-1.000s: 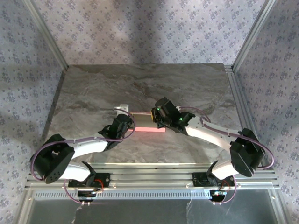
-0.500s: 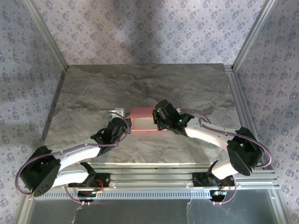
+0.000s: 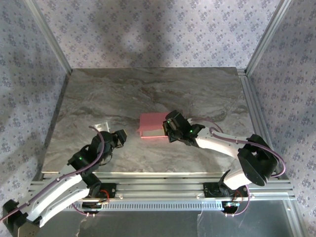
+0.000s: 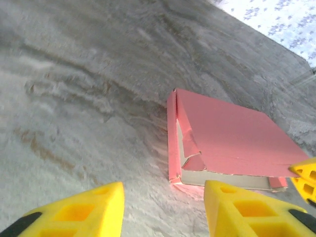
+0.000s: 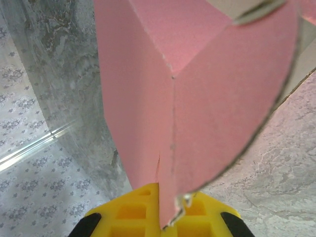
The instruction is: Fold the paper box
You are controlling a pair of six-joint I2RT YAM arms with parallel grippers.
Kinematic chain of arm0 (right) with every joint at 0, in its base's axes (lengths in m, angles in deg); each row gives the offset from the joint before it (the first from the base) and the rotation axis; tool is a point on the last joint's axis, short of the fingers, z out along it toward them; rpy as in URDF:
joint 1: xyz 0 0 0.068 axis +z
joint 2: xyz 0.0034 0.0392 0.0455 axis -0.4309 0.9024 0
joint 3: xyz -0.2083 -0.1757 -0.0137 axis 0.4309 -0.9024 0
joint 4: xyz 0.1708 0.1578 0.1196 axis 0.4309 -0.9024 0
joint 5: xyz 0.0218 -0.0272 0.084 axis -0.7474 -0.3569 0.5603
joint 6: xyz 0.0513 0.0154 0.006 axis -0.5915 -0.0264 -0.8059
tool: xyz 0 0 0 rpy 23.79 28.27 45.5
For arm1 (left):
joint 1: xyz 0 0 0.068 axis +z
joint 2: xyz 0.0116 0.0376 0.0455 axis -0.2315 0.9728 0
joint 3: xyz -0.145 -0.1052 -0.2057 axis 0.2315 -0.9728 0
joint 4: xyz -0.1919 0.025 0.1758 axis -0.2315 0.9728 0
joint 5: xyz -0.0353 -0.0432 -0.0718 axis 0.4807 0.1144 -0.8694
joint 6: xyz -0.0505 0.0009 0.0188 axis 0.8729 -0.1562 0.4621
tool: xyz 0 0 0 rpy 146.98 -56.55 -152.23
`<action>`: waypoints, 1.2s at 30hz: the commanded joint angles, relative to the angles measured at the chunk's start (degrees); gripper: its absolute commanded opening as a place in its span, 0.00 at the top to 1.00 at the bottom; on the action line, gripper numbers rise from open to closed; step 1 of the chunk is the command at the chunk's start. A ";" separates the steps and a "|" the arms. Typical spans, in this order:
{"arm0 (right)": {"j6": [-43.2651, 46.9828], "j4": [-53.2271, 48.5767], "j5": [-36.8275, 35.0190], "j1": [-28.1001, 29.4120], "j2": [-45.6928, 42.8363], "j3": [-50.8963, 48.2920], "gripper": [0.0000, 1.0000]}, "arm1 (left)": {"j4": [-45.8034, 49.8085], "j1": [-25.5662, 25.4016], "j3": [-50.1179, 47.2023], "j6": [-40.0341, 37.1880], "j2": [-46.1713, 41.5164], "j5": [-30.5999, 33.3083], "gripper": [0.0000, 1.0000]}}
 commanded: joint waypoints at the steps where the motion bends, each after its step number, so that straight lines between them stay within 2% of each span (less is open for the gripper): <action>1: 1.61 -1.82 0.94 -0.20 0.50 -1.20 1.00 | 7.28 4.35 5.16 5.55 4.28 -10.12 0.57; 4: 3.25 -2.06 2.90 -1.06 0.64 -2.03 1.00 | 6.21 7.46 10.07 5.82 12.51 -18.35 0.61; 8: 5.82 -3.61 5.47 -2.66 0.48 -2.18 1.00 | 5.20 8.73 17.23 4.81 24.15 -27.11 0.62; 12: 7.18 -7.32 7.68 -3.79 1.30 -1.11 1.00 | 4.91 8.94 21.87 5.55 33.38 -32.90 0.61; 17: 8.16 -8.57 9.60 -5.15 2.83 -0.99 1.00 | 1.25 8.91 21.14 8.43 38.42 -34.10 0.63; 25: 11.20 -11.73 12.64 -7.48 4.77 1.65 1.00 | -6.91 9.70 19.87 7.97 44.99 -34.30 0.63; 29: 11.77 -12.39 13.57 -8.04 5.61 2.67 1.00 | -7.60 9.77 21.27 7.10 48.49 -35.48 0.65; 36: 11.86 -12.91 14.77 -8.06 6.65 3.87 1.00 | -12.38 9.76 19.69 8.28 50.76 -36.46 0.69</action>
